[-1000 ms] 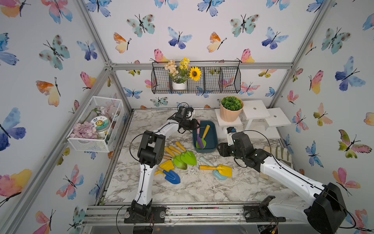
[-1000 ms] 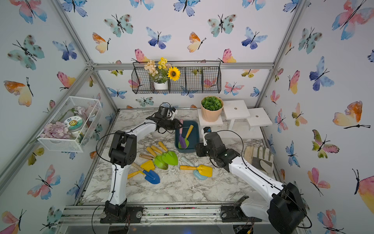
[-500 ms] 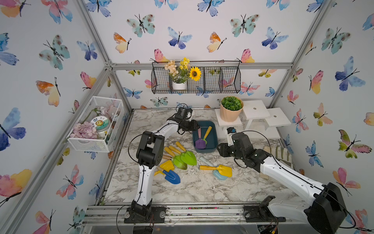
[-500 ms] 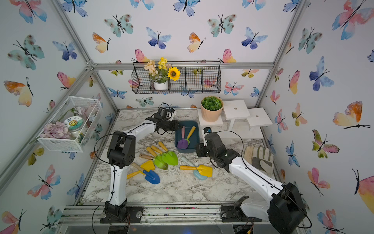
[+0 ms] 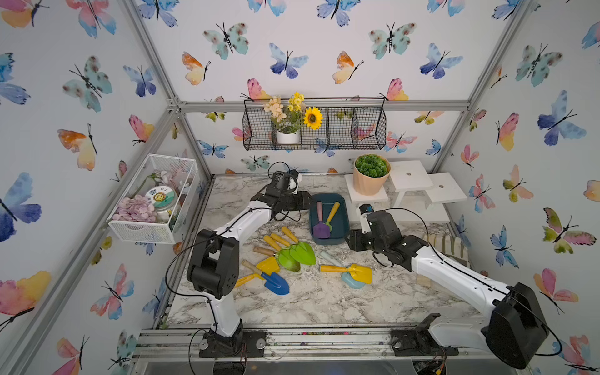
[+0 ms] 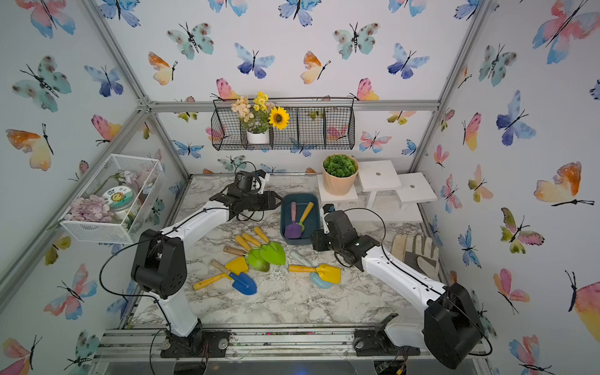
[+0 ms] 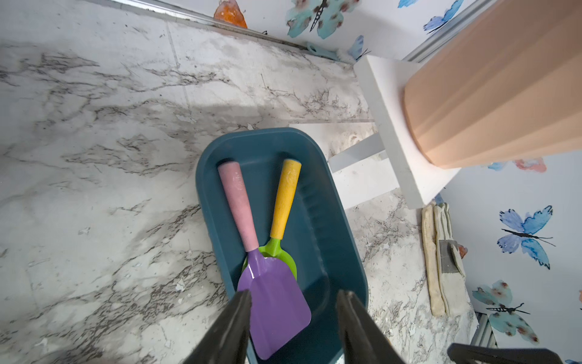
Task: Put the shovel into the storage box
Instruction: Place the shovel in the storage box, then pick up the shovel from the center of the board.
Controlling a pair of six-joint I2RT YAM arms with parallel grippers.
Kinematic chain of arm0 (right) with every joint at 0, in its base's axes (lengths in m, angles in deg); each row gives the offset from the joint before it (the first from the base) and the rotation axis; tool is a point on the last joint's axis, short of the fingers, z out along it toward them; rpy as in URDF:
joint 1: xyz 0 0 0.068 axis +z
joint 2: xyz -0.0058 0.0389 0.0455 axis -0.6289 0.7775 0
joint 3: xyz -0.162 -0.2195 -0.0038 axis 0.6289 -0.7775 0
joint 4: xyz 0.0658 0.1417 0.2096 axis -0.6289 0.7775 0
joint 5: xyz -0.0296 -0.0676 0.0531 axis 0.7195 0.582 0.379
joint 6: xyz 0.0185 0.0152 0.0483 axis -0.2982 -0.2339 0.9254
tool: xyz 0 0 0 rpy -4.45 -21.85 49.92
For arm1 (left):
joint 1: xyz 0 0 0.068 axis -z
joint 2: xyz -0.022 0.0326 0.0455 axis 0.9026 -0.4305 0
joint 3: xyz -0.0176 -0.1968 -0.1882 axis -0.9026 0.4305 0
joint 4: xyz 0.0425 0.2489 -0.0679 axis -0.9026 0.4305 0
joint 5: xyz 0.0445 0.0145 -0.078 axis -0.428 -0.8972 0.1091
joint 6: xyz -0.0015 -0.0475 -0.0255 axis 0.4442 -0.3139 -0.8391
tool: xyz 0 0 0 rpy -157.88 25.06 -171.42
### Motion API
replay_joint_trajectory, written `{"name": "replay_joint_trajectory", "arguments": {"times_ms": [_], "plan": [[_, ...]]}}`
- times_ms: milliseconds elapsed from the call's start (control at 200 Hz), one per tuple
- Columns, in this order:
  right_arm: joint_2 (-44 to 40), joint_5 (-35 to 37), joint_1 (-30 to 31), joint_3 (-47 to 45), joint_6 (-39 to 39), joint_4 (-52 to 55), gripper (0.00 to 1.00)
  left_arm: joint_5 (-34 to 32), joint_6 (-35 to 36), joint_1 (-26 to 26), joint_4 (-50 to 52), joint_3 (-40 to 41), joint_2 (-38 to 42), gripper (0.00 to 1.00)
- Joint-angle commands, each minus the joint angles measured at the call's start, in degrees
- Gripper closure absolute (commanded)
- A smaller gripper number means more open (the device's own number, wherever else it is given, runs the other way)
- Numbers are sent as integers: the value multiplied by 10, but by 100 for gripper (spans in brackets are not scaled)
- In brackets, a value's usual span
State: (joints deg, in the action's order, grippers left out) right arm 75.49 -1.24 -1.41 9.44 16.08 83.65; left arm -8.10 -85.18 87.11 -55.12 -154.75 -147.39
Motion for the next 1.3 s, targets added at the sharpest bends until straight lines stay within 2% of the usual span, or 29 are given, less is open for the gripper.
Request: {"name": "replay_joint_trajectory", "arguments": {"times_ms": [0,210,696,1076,1297], "plan": [[18,-26,2,24,-19,2,46,-36,-4,3,9,31,43,49],[54,-56,2,50,-35,3,46,-62,-13,5,20,102,113,49],[115,-106,2,93,-54,7,46,-177,-74,6,57,265,276,47],[135,-122,3,101,-79,26,46,-208,-116,5,78,347,343,47],[129,-108,5,75,-113,97,44,-201,-131,6,62,371,349,46]]}}
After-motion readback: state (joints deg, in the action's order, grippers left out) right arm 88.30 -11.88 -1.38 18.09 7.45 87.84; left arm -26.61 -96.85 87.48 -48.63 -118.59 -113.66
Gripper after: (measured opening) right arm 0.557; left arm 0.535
